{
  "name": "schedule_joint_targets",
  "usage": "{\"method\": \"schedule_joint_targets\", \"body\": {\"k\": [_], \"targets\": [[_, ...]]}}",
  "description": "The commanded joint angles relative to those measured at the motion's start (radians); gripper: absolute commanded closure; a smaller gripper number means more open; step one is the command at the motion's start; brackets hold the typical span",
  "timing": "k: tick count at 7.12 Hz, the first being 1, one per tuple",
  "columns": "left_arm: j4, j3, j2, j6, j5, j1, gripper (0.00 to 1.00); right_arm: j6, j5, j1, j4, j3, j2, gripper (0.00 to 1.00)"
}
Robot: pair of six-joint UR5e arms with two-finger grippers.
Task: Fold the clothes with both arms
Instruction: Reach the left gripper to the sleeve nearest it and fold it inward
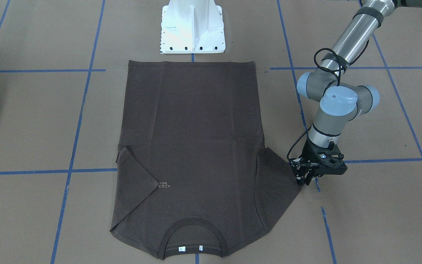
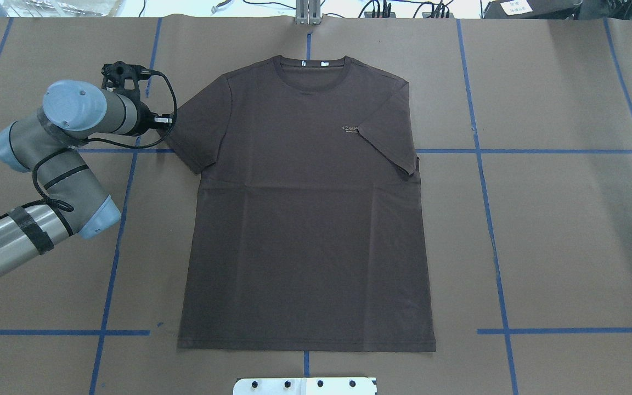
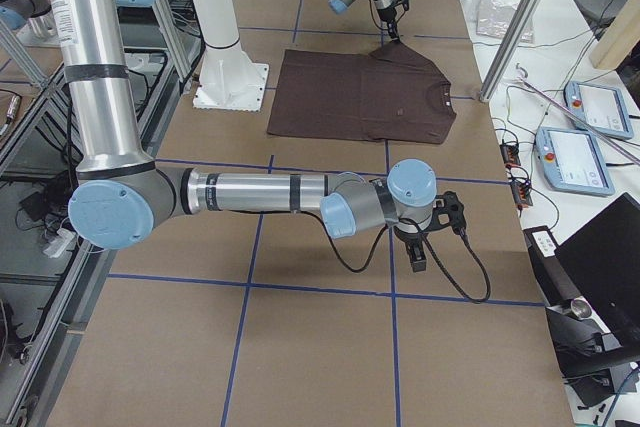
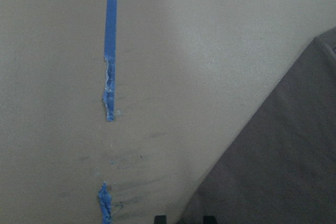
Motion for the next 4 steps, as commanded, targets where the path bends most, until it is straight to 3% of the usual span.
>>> {"method": "schedule_joint_targets", "body": {"k": [1, 3, 4], "targets": [[0.008, -0.011, -0.007, -0.007, 0.004, 0.002, 1.0, 0.0, -0.002, 0.0, -0.001, 0.0, 0.001, 0.0], [0.063, -0.066, -0.019, -0.012, 0.001, 0.004, 1.0, 0.0, -0.003, 0.0, -0.001, 0.0, 0.001, 0.0], [0.232, -0.105, -0.092, -0.032, 0.001, 0.005, 1.0, 0.002, -0.005, 0.0, -0.001, 0.001, 0.004, 0.0]]}}
